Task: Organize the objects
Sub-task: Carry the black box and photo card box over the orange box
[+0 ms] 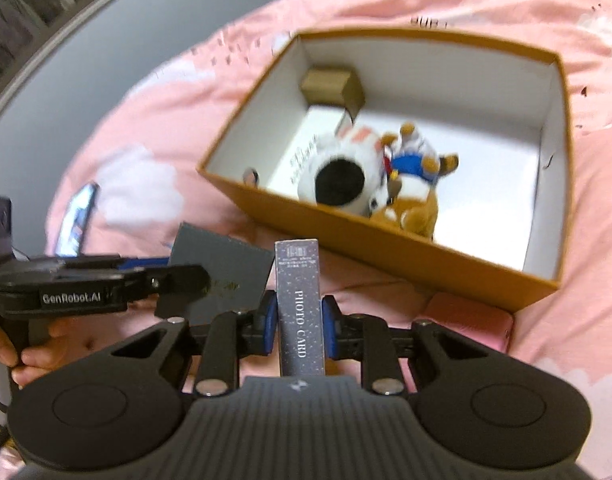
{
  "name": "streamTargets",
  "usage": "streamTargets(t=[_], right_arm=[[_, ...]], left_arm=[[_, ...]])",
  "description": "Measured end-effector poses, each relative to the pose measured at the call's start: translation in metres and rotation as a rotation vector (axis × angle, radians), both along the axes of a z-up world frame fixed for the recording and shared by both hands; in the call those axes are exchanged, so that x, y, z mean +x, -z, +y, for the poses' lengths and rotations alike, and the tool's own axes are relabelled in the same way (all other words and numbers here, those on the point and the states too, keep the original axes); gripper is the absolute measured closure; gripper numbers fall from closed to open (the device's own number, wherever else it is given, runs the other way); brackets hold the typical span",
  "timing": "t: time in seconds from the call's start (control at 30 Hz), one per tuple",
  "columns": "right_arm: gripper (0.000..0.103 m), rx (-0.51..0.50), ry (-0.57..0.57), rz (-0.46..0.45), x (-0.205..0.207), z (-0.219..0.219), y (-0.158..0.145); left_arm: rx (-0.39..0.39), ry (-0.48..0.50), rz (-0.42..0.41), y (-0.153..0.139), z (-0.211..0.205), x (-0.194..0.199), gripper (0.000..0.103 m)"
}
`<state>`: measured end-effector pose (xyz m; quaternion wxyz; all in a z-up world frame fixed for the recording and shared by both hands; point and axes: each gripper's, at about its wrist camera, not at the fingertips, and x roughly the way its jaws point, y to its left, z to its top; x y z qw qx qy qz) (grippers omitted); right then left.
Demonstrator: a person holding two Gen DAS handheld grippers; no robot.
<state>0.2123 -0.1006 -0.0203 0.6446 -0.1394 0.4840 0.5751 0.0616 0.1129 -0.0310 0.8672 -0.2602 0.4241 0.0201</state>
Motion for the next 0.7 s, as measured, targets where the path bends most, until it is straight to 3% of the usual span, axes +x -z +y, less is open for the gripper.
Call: streamTargets(t=[0.23, 0.4, 0.57, 0.7], right_arm=[[0.079, 0.141, 0.060, 0.033, 0.013, -0.004, -0.038], [0.079, 0.201, 0.131, 0.031, 0.041, 0.004, -0.056], [0.079, 0.227, 0.239, 0.067, 0.081, 0.020, -0.055], [0.079, 0.221, 0.307, 0.083, 0.108, 0.037, -0.043]], left_arm=[[-0.018, 0.024, -0.125, -0.047, 0.006, 0.017, 0.058], [-0.017, 0.016, -0.195, -0.071, 0.020, 0.058, 0.058], [0.006, 0.026, -0.207, -0.067, 0.028, 0.119, 0.058], [0.034, 0.048, -0.171, -0.042, 0.028, 0.169, 0.058]])
